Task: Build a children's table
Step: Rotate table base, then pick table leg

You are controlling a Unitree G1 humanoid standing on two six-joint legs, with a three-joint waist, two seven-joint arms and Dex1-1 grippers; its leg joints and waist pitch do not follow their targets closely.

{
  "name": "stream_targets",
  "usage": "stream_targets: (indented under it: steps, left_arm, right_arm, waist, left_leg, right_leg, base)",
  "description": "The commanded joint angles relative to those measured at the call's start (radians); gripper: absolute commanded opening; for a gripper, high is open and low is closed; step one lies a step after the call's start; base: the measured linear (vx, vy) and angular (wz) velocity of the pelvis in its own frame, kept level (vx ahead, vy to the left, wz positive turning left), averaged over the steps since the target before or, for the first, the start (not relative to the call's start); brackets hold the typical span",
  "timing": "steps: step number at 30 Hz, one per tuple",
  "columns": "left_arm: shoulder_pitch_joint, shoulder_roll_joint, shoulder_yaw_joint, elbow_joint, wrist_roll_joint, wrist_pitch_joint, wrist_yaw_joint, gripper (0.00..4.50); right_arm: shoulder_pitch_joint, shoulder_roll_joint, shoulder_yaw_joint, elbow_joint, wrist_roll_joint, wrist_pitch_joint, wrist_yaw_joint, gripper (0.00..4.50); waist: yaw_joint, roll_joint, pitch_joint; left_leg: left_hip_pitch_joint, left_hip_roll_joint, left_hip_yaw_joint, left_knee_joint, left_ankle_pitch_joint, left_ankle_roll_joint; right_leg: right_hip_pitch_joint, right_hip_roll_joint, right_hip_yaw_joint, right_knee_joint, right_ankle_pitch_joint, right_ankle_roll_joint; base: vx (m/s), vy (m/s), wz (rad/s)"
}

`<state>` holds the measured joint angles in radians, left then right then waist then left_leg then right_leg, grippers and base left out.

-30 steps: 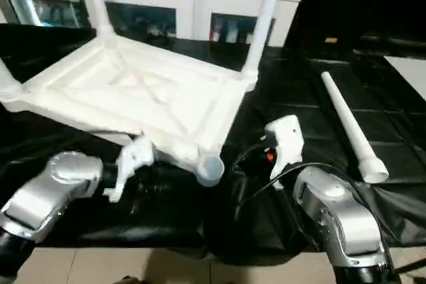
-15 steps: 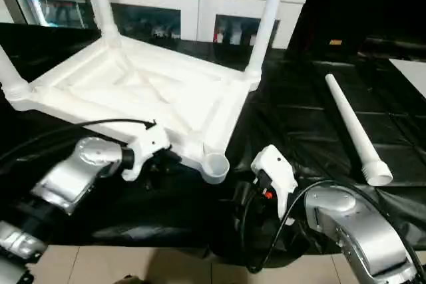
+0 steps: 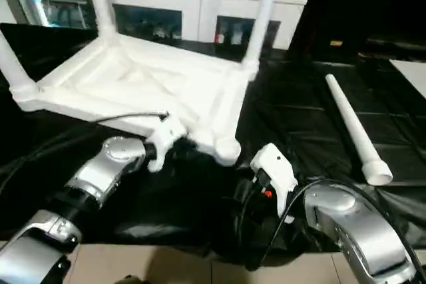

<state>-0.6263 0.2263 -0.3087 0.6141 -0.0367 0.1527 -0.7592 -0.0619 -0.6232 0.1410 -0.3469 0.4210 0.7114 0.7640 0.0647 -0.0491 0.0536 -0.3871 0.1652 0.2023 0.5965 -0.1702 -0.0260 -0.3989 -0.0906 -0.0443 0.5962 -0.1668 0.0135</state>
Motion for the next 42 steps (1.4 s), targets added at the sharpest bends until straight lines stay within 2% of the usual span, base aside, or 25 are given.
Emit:
stream_targets:
  steps: [1,13,15,17,19,21,22,23,24,25,27,28,29,30,31,32,33,34,35,36,37,38,39,41,42]
  left_arm:
    - [0.021,-0.004,0.051,-0.079,-0.041,-0.04,0.027,1.41]
    - [0.287,-0.061,0.273,-0.55,0.045,0.036,0.472,1.41]
    - [0.283,-0.082,0.286,-0.571,0.054,0.079,0.525,1.41]
    - [0.278,-0.104,0.299,-0.59,0.052,0.1,0.561,1.41]
    - [0.276,-0.126,0.313,-0.61,0.044,0.133,0.597,1.41]
    - [0.276,-0.153,0.332,-0.63,0.014,0.179,0.623,1.41]
    - [0.281,-0.165,0.335,-0.642,0.005,0.19,0.632,1.41]
    - [0.283,-0.166,0.333,-0.644,0.005,0.192,0.632,1.41]
    - [0.289,-0.172,0.328,-0.651,0.011,0.203,0.637,1.41]
    - [0.292,-0.176,0.327,-0.653,0.011,0.207,0.639,1.41]
    - [0.295,-0.186,0.332,-0.657,-0.001,0.214,0.641,1.41]
    - [0.296,-0.189,0.334,-0.657,-0.007,0.214,0.639,1.41]
    - [0.3,-0.192,0.329,-0.671,-0.009,0.211,0.637,1.41]
    - [0.3,-0.192,0.328,-0.672,-0.008,0.214,0.637,1.41]
    - [0.299,-0.189,0.322,-0.678,0.001,0.216,0.639,1.41]
    - [0.298,-0.189,0.32,-0.681,-0.002,0.21,0.632,1.41]
    - [0.297,-0.187,0.315,-0.691,-0.009,0.205,0.619,1.41]
    - [0.297,-0.187,0.313,-0.694,-0.009,0.208,0.618,1.41]
    - [0.295,-0.172,0.291,-0.705,0.006,0.201,0.603,1.41]
    - [0.295,-0.165,0.282,-0.709,0.015,0.195,0.598,1.41]
    - [0.298,-0.17,0.283,-0.716,0.008,0.195,0.597,1.41]
    - [0.298,-0.171,0.283,-0.716,0.007,0.195,0.596,1.41]
    - [0.302,-0.171,0.283,-0.724,-0.007,0.199,0.591,1.41]
    - [0.307,-0.169,0.277,-0.727,-0.013,0.201,0.582,1.41]
    - [0.307,-0.169,0.277,-0.726,-0.013,0.201,0.582,1.41]
  right_arm:
    - [0.008,0.014,-0.036,-0.022,-0.001,-0.021,-0.024,4.33]
    - [-0.098,0.38,-0.225,0.087,-0.127,-0.142,-0.591,4.33]
    - [-0.107,0.423,-0.217,0.097,-0.149,-0.16,-0.641,4.33]
    - [-0.117,0.45,-0.217,0.107,-0.154,-0.162,-0.67,4.33]
    - [-0.129,0.468,-0.217,0.116,-0.163,-0.162,-0.69,4.33]
    - [-0.138,0.47,-0.208,0.116,-0.191,-0.158,-0.709,4.33]
    - [-0.139,0.479,-0.214,0.114,-0.186,-0.148,-0.721,4.33]
    - [-0.139,0.479,-0.215,0.114,-0.186,-0.148,-0.722,4.33]
    - [-0.135,0.479,-0.22,0.113,-0.189,-0.15,-0.724,4.33]
    - [-0.131,0.477,-0.22,0.111,-0.2,-0.15,-0.73,4.33]
    - [-0.127,0.474,-0.219,0.109,-0.217,-0.165,-0.737,4.33]
    - [-0.126,0.473,-0.219,0.109,-0.222,-0.173,-0.738,4.33]
    - [-0.126,0.473,-0.219,0.109,-0.233,-0.184,-0.743,4.33]
    - [-0.126,0.473,-0.219,0.109,-0.235,-0.184,-0.744,4.33]
    - [-0.127,0.47,-0.218,0.11,-0.241,-0.178,-0.75,4.33]
    - [-0.127,0.469,-0.217,0.111,-0.24,-0.177,-0.749,4.33]
    - [-0.126,0.465,-0.212,0.111,-0.24,-0.175,-0.745,4.33]
    - [-0.125,0.464,-0.21,0.11,-0.241,-0.175,-0.744,4.33]
    - [-0.123,0.463,-0.203,0.105,-0.246,-0.182,-0.739,4.33]
    - [-0.125,0.472,-0.208,0.103,-0.233,-0.177,-0.737,4.33]
    - [-0.131,0.479,-0.213,0.101,-0.218,-0.166,-0.73,4.33]
    - [-0.131,0.48,-0.213,0.101,-0.217,-0.165,-0.73,4.33]
    - [-0.137,0.478,-0.208,0.104,-0.215,-0.166,-0.718,4.33]
    - [-0.149,0.464,-0.187,0.12,-0.234,-0.176,-0.699,4.33]
    - [-0.15,0.464,-0.187,0.12,-0.234,-0.176,-0.699,4.33]
  waist:
    - [0.004,0.003,-0.063]
    - [-0.026,-0.017,-0.057]
    - [-0.037,0.006,-0.056]
    - [-0.057,0.031,-0.056]
    - [-0.064,0.039,-0.055]
    - [-0.071,0.022,-0.06]
    - [-0.066,0.007,-0.062]
    - [-0.067,-0.014,-0.066]
    - [-0.036,-0.06,-0.086]
    - [-0.027,-0.045,-0.073]
    - [-0.03,-0.044,-0.072]
    - [-0.04,-0.019,-0.073]
    - [-0.05,0.036,-0.084]
    - [-0.074,0.063,-0.102]
    - [-0.087,0.04,-0.093]
    - [-0.067,0.042,-0.079]
    - [-0.066,0.037,-0.077]
    - [-0.06,0.014,-0.082]
    - [-0.038,-0.001,-0.085]
    - [-0.033,-0.034,-0.084]
    - [-0.003,-0.031,-0.08]
    - [-0.007,-0.039,-0.072]
    - [-0.021,-0.02,-0.071]
    - [-0.037,-0.016,-0.046]
    - [-0.037,-0.016,-0.046]
  left_leg:
    - [0.025,0.07,-0.042,-0.08,-0.34,-0.016]
    - [0.033,0.069,-0.041,-0.084,-0.388,-0.055]
    - [0.048,0.089,-0.067,-0.099,-0.439,-0.116]
    - [0.069,0.197,-0.129,-0.159,-0.487,-0.119]
    - [0.061,0.244,-0.144,-0.196,-0.463,-0.066]
    - [0.061,0.225,-0.134,-0.183,-0.405,0.042]
    - [0.049,0.192,-0.1,-0.166,-0.41,0.092]
    - [0.032,0.086,-0.04,-0.086,-0.417,0.13]
    - [-0.009,-0.062,0.013,0.146,-0.337,0.158]
    - [-0.057,-0.044,-0.016,0.191,-0.251,0.127]
    - [-0.064,-0.043,-0.034,0.189,-0.25,0.1]
    - [-0.045,-0.031,-0.048,0.14,-0.254,0.113]
    - [0.006,0.04,-0.077,0.04,-0.171,0.15]
    - [0.083,0.322,-0.242,-0.07,0.027,0.288]
    - [0.092,0.338,-0.253,-0.058,0.126,0.339]
    - [0.065,0.229,-0.174,-0.033,0.265,0.413]
    - [0.05,0.193,-0.146,-0.023,0.273,0.451]
    - [0.03,0.107,-0.105,0.01,0.227,0.436]
    - [-0.007,0.011,-0.068,0.058,0.087,0.31]
    - [-0.048,-0.008,-0.052,0.066,-0.001,0.235]
    - [-0.028,0.024,-0.065,0.034,-0.093,0.071]
    - [-0.019,0.018,-0.057,0.007,-0.149,-0.001]
    - [0.032,0.02,-0.011,0.028,-0.224,-0.076]
    - [0.1,0.025,-0.01,0.01,-0.475,-0.143]
    - [0.1,0.025,-0.01,0.01,-0.475,-0.143]
  right_leg:
    - [0.029,-0.067,0.037,-0.079,-0.31,-0.172]
    - [0.008,-0.043,0.031,-0.085,-0.406,-0.109]
    - [0.006,-0.009,0.012,-0.077,-0.354,-0.093]
    - [0.002,0.007,-0.017,-0.016,-0.164,-0.117]
    - [-0.005,0.002,-0.034,0.054,-0.091,-0.119]
    - [-0.007,-0.016,-0.023,0.06,-0.059,-0.155]
    - [-0.001,-0.028,-0.018,0.029,-0.045,-0.251]
    - [0.005,-0.029,-0.017,-0.041,-0.057,-0.406]
    - [0.051,-0.055,0.008,-0.118,-0.162,-0.483]
    - [0.073,-0.096,0.02,-0.118,-0.231,-0.471]
    - [0.074,-0.093,0.014,-0.115,-0.234,-0.415]
    - [0.072,-0.075,-0.004,-0.131,-0.289,-0.311]
    - [0.066,-0.021,-0.057,-0.152,-0.307,-0.151]
    - [-0.009,0.001,-0.092,0.049,-0.302,0.017]
    - [-0.069,-0.012,-0.064,0.146,-0.325,0.056]
    - [-0.112,-0.007,-0.032,0.197,-0.215,0.013]
    - [-0.1,-0.006,-0.01,0.181,-0.146,-0.001]
    - [-0.055,-0.023,0.038,0.075,-0.043,-0.023]
    - [-0.016,-0.05,0.064,-0.005,-0.029,-0.047]
    - [0.026,-0.097,0.083,-0.034,-0.121,0.007]
    - [0.021,-0.106,0.086,-0.044,-0.312,0.054]
    - [0.025,-0.069,0.067,-0.051,-0.435,0.105]
    - [-0.036,-0.004,0.103,-0.092,-0.599,0.149]
    - [-0.048,0.066,0.074,-0.093,-0.761,0.038]
    - [-0.048,0.066,0.074,-0.093,-0.761,0.038]
  base:
    - [0.0,0.0,0.0]
    - [0.0,0.0,0.0]
    - [0.0,0.0,0.0]
    - [0.0,0.0,0.0]
    - [0.005,-0.047,0.04]
    - [0.004,-0.154,0.03]
    - [-0.001,-0.21,0.01]
    - [-0.003,-0.241,0.02]
    - [-0.003,-0.241,0.02]
    - [-0.009,-0.229,-0.04]
    - [-0.018,-0.19,-0.07]
    - [-0.035,-0.153,0.02]
    - [-0.061,-0.141,0.15]
    - [-0.061,-0.141,0.15]
    - [-0.054,-0.17,0.07]
    - [-0.058,-0.154,0.01]
    - [-0.058,-0.154,0.01]
    - [-0.077,-0.153,0.04]
    - [-0.097,-0.18,-0.15]
    - [-0.097,-0.18,-0.15]
    - [-0.11,-0.188,-0.13]
    - [-0.091,-0.174,0.03]
    - [-0.091,-0.174,0.03]
    - [-0.107,-0.095,-0.38]
    - [-0.117,-0.07,-0.55]
